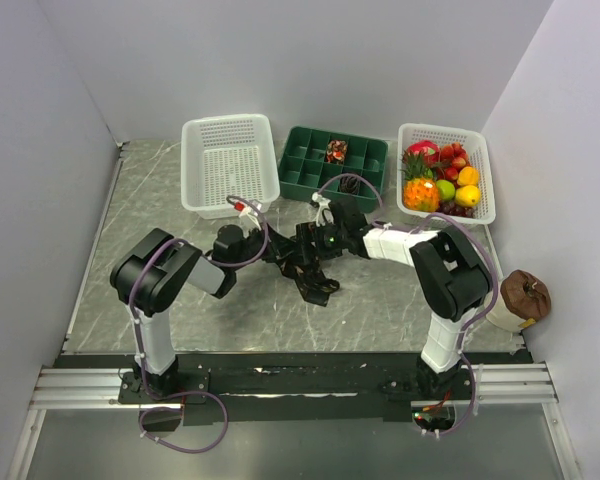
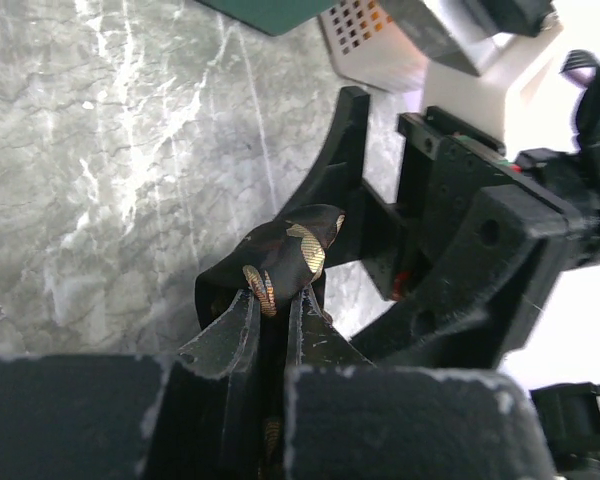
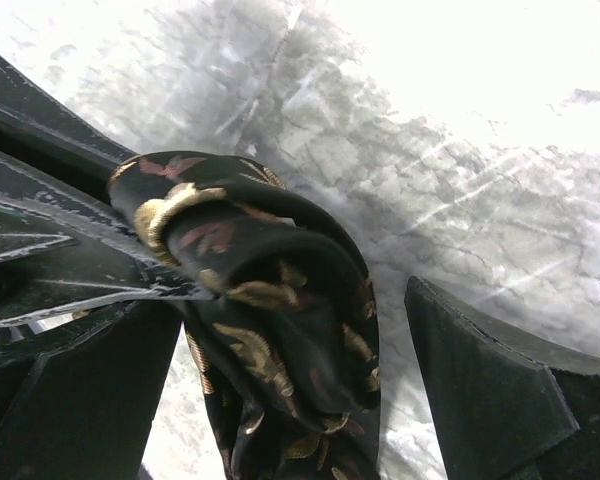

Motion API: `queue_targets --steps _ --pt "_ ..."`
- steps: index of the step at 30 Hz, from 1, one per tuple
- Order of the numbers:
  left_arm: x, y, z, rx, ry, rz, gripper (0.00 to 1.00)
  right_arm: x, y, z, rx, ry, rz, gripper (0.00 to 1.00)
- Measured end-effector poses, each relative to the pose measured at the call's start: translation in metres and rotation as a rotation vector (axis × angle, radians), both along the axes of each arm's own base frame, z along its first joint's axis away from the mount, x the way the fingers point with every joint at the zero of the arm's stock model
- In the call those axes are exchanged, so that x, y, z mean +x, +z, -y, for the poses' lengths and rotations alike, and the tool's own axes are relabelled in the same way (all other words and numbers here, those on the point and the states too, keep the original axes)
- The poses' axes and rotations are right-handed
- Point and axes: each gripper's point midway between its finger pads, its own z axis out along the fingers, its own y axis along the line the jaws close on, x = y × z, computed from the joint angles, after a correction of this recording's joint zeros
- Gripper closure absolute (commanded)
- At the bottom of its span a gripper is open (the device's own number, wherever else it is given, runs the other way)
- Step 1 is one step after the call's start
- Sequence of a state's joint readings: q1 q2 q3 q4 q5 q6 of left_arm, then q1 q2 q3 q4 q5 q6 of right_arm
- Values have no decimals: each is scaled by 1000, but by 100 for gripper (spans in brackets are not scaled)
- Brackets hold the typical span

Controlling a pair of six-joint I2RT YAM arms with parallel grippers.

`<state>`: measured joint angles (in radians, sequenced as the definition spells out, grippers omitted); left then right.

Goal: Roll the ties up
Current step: Roll the tie at the center of the board.

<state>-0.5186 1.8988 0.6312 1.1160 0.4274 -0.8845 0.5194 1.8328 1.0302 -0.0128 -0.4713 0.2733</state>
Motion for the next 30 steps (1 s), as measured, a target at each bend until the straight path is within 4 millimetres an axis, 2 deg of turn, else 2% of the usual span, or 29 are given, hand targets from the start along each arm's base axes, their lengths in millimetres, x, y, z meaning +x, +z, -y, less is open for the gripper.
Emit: queue_targets --steps 5,8,9,11,12,14,15,18,20,23,29,30 --pt "-5 7 0 -61 -24 -6 99 0 1 -2 84 -7 34 9" --pt "-12 3 3 -98 -62 -46 99 -5 2 0 146 -9 68 19" --pt "-14 1 4 -107 -73 -64 99 -8 2 0 165 -6 74 29" --pt "-19 -2 6 -117 -92 -91 99 -15 2 -1 202 10 72 39" --pt "-21 -3 7 -119 -102 -102 99 -20 2 -3 221 20 62 49" --pt "-25 -4 7 -123 -113 -117 99 -28 6 -6 261 41 53 60" --pt "-26 -4 8 -126 -119 -120 99 -31 10 -8 284 53 51 74" --pt "-27 1 9 -142 -127 -112 99 -34 21 -12 322 73 61 96" --pt "-26 7 9 -157 -131 -100 99 -34 27 -11 332 68 68 100" --pt "-27 15 10 -180 -143 -87 97 -34 36 -10 336 62 80 100" --pt "-24 29 11 -200 -141 -61 80 -32 46 -7 317 59 101 100" --pt "-23 30 9 -196 -136 -53 68 -31 47 -8 314 63 105 100"
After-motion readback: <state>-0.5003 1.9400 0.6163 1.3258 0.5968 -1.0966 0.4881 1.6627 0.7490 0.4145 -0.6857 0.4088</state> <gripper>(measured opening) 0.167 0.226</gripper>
